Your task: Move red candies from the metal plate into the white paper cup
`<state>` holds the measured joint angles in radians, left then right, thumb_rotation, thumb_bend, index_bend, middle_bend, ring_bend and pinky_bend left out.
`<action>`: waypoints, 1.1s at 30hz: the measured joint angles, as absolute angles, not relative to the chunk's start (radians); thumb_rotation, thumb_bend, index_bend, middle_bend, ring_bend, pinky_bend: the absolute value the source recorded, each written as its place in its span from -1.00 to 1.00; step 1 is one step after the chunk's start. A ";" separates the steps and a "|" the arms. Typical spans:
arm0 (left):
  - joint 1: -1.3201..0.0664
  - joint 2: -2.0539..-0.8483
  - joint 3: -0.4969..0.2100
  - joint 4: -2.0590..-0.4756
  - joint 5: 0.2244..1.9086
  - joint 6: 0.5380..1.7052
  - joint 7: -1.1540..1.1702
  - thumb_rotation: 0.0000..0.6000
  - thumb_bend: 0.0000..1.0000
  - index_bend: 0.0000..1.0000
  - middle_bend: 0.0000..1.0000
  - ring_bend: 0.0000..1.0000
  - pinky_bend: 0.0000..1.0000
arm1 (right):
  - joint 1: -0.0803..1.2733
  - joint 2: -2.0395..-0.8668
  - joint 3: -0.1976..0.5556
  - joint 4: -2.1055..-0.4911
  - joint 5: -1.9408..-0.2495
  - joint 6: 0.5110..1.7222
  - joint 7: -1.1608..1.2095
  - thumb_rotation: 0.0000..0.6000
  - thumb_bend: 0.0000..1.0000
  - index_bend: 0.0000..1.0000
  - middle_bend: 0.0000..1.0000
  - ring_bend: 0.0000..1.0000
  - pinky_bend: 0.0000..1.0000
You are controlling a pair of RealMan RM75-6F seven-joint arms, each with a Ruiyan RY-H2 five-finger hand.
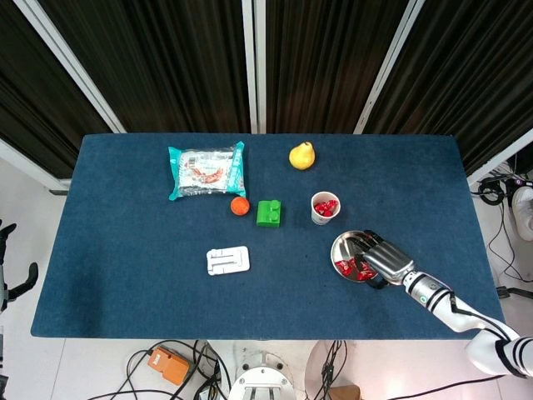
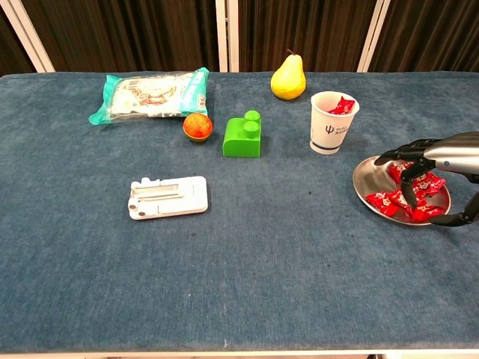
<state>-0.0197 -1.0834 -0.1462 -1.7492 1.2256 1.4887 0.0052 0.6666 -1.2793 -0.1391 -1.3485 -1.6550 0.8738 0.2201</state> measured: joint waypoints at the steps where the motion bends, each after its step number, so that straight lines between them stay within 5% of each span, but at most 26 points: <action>1: -0.020 -1.083 -0.146 -1.749 1.225 1.489 0.005 1.00 -0.30 -0.77 -1.00 -1.00 -1.00 | 0.668 -1.279 -0.138 -1.349 -1.655 0.872 0.218 1.00 -0.05 0.10 -0.81 -1.00 -1.00; 15: -0.017 -1.081 -0.148 -1.749 1.224 1.490 -0.003 1.00 -0.30 -0.77 -1.00 -1.00 -1.00 | 0.677 -1.271 -0.131 -1.362 -1.647 0.857 0.183 1.00 -0.04 0.23 -0.81 -1.00 -1.00; 27: -0.017 -1.081 -0.148 -1.749 1.225 1.490 -0.004 1.00 -0.30 -0.77 -1.00 -1.00 -1.00 | 0.676 -1.255 -0.130 -1.380 -1.645 0.863 0.170 1.00 0.33 0.31 -0.81 -1.00 -1.00; 33: -0.017 -1.082 -0.148 -1.748 1.227 1.491 -0.004 1.00 -0.30 -0.77 -1.00 -1.00 -1.00 | 0.673 -1.227 -0.116 -1.413 -1.650 0.905 0.189 1.00 0.35 0.31 -0.81 -1.00 -1.00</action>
<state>-0.0169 -1.0820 -0.1481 -1.7484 1.2269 1.4913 -0.0037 0.6730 -1.2271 -0.1155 -1.4128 -1.6504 0.9049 0.1888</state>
